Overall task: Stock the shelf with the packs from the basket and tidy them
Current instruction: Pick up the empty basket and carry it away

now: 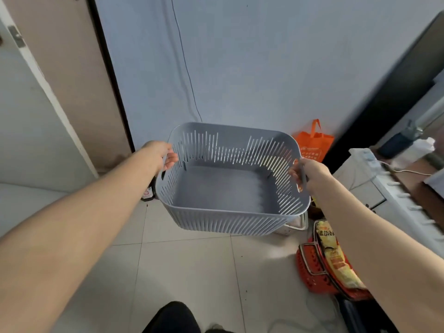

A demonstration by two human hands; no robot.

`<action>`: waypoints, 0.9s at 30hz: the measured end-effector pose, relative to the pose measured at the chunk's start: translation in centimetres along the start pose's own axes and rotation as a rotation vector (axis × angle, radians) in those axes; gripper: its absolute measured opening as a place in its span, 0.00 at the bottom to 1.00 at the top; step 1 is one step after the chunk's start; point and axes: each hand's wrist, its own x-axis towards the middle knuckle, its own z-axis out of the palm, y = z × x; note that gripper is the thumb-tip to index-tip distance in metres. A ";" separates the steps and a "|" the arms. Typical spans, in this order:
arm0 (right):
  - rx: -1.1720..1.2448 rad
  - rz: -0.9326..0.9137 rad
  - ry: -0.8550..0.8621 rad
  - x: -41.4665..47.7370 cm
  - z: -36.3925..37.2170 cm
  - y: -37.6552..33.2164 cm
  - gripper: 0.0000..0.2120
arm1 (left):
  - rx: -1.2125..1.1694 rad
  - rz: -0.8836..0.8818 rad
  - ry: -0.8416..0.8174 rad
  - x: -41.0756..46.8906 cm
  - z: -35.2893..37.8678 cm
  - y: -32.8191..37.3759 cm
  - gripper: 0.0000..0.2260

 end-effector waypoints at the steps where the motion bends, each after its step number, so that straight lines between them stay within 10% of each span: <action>1: -0.013 0.002 -0.002 1.2 0.5 -1.1 0.10 | -0.007 0.006 0.008 0.6 0.7 0.8 0.12; 27: -0.049 0.062 -0.063 31.4 9.0 -15.5 0.14 | -0.042 -0.032 0.077 24.2 18.7 15.4 0.11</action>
